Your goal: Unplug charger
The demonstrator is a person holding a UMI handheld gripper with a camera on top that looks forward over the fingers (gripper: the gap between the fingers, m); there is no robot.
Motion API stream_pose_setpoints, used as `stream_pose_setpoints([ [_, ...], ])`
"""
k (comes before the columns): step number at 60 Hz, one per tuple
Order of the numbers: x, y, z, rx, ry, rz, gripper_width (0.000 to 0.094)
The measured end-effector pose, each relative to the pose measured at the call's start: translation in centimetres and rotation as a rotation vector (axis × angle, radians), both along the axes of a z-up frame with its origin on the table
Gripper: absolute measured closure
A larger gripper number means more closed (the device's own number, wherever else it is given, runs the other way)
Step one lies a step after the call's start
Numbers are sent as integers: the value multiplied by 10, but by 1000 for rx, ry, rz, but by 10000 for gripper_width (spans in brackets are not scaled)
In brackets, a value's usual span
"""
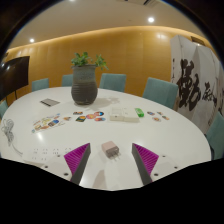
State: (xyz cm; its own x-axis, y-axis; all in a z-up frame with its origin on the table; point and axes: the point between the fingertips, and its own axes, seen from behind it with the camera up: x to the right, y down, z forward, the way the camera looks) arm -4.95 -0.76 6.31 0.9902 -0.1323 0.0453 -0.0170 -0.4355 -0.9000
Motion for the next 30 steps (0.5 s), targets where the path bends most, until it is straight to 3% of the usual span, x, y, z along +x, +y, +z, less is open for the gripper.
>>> stream_pose_setpoints([
  [30,-45,-158,27,68,-50,3,67],
])
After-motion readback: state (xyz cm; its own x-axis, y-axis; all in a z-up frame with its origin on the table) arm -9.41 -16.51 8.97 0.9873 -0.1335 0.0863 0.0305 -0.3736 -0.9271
